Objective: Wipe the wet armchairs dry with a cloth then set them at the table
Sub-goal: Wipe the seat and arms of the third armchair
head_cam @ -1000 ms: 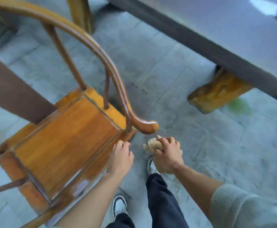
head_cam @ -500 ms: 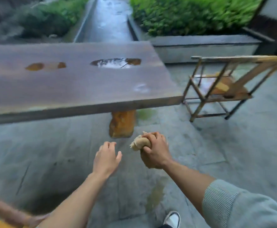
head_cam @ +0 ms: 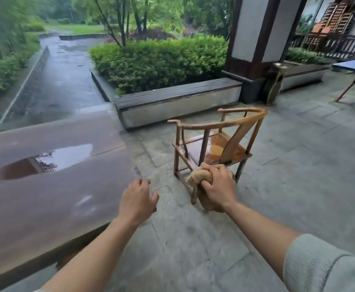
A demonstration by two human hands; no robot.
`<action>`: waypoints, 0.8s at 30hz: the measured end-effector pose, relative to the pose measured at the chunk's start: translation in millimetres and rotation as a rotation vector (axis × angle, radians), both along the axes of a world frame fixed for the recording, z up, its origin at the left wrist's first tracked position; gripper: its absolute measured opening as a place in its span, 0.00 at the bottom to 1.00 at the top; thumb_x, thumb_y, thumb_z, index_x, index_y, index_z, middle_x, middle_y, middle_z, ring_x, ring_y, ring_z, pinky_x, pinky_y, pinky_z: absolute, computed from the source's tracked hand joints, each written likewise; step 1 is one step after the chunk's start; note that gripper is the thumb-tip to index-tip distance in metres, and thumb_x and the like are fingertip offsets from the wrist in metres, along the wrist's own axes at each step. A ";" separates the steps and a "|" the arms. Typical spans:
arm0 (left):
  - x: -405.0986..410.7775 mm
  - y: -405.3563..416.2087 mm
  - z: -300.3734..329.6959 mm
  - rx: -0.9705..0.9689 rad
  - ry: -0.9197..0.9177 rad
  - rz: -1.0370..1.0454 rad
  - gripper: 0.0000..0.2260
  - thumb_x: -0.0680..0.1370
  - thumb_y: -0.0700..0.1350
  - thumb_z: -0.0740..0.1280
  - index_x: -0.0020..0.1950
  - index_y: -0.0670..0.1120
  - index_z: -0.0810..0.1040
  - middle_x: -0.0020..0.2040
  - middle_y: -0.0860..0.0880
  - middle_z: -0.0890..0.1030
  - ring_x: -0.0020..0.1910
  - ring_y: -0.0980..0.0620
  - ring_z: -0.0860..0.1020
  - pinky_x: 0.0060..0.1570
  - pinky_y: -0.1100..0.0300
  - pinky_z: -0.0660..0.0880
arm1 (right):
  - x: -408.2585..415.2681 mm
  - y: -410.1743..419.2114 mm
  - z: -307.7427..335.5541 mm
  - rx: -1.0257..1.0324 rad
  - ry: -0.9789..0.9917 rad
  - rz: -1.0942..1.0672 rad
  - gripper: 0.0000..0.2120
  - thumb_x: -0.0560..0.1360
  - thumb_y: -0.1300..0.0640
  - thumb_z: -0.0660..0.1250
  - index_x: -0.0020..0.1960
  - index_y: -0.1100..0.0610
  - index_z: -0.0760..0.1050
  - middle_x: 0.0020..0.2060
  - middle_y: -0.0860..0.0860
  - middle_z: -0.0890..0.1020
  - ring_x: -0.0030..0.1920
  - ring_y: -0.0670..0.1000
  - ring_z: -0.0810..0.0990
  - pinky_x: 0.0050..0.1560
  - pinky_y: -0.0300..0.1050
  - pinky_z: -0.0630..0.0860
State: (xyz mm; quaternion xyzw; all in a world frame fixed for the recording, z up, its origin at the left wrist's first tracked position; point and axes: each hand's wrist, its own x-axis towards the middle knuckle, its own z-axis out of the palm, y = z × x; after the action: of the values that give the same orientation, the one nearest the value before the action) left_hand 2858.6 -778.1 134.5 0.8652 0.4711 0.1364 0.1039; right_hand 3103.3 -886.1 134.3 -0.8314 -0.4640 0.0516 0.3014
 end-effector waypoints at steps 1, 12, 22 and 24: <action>24.9 22.4 1.8 0.008 0.002 -0.020 0.19 0.79 0.54 0.64 0.65 0.43 0.75 0.59 0.43 0.77 0.59 0.43 0.75 0.56 0.50 0.72 | 23.0 19.1 3.2 0.007 -0.004 -0.007 0.20 0.74 0.51 0.70 0.65 0.41 0.76 0.59 0.49 0.74 0.61 0.58 0.69 0.57 0.50 0.68; 217.7 292.3 -31.5 -0.053 -0.054 -0.067 0.18 0.80 0.54 0.60 0.64 0.45 0.74 0.59 0.45 0.76 0.58 0.45 0.74 0.56 0.51 0.73 | 202.8 258.7 21.7 -0.143 -0.169 0.055 0.22 0.73 0.48 0.69 0.67 0.39 0.74 0.60 0.47 0.73 0.65 0.54 0.67 0.66 0.57 0.68; 381.7 481.8 -105.6 -0.252 0.020 0.012 0.18 0.81 0.54 0.58 0.63 0.44 0.74 0.60 0.44 0.77 0.60 0.44 0.74 0.59 0.48 0.73 | 381.5 468.8 -39.2 -0.481 -0.158 0.216 0.25 0.75 0.44 0.67 0.71 0.39 0.69 0.63 0.52 0.70 0.66 0.58 0.67 0.65 0.57 0.69; 409.4 510.3 -125.7 -0.304 0.033 0.056 0.18 0.81 0.54 0.59 0.63 0.44 0.74 0.60 0.43 0.77 0.61 0.44 0.74 0.59 0.49 0.73 | 396.5 505.3 -70.6 -0.598 -0.100 0.337 0.25 0.74 0.41 0.66 0.71 0.40 0.68 0.61 0.53 0.71 0.63 0.59 0.70 0.64 0.56 0.71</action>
State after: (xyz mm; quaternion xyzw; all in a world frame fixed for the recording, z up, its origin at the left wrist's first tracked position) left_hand 3268.0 -267.8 8.8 0.8281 0.5121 0.0520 0.2221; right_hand 3499.8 -380.8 63.6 -0.7960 -0.5734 0.1936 0.0086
